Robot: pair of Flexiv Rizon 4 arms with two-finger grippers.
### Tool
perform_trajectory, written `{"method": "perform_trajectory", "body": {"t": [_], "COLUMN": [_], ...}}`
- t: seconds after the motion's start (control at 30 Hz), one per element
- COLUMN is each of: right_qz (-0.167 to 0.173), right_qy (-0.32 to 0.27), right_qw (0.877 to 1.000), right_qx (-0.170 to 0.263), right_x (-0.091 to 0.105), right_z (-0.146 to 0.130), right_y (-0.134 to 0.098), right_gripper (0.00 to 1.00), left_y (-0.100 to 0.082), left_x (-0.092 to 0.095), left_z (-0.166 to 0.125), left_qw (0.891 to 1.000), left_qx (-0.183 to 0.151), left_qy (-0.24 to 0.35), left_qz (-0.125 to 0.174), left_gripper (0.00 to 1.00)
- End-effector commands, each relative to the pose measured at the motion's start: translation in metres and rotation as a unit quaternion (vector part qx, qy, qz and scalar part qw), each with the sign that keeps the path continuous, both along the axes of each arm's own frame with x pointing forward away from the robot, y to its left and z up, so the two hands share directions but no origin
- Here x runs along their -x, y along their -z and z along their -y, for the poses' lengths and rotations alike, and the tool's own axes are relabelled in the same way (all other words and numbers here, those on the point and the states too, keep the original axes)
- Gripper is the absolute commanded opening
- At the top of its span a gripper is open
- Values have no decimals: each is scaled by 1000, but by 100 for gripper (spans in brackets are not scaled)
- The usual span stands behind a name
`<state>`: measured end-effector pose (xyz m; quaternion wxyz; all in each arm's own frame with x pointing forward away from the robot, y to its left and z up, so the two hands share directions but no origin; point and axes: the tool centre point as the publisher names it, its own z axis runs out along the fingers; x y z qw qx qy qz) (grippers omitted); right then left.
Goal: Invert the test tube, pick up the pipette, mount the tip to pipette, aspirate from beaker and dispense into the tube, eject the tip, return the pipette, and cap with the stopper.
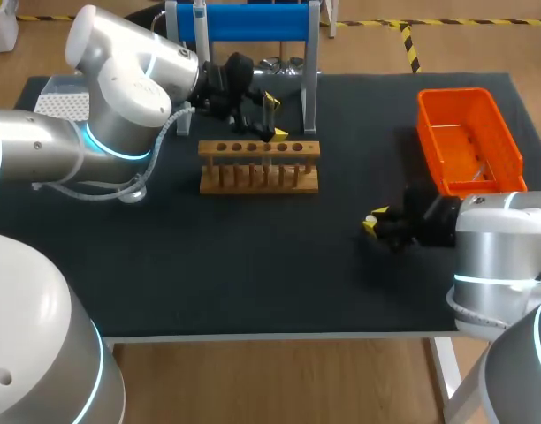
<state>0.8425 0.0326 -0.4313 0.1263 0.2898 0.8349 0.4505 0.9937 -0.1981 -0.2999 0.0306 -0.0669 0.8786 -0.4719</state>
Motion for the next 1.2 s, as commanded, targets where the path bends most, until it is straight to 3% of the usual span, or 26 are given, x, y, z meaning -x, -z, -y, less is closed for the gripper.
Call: {"method": "perform_trajectory", "body": {"t": [0.03,0.2,0.37,0.77,0.87,1.2], "right_qz": [1,-1,-1,-2,-12,9], "right_qy": [1,2,3,-1,-9,-86], "right_qw": [1000,1000,1000,1000,999,995], "right_qx": [1,2,4,-7,-31,-43], "right_x": [1,1,0,-3,-7,-35], "right_z": [-1,0,0,-1,-3,-17], "right_y": [0,1,1,-8,-20,-76], "right_gripper": [28,26,0,0,0,0], "left_y": [0,0,0,0,0,0], "left_x": [-1,-1,-1,-1,-1,-1], "left_z": [0,0,0,0,0,0], "left_qw": [1000,1000,1000,1000,1000,1000], "left_qx": [-1,-1,-1,-1,-1,-1], "left_qy": [1,1,1,1,1,1], "left_qz": [-1,-1,-1,-1,-1,-1], "left_gripper": [100,100,100,100,100,100]}}
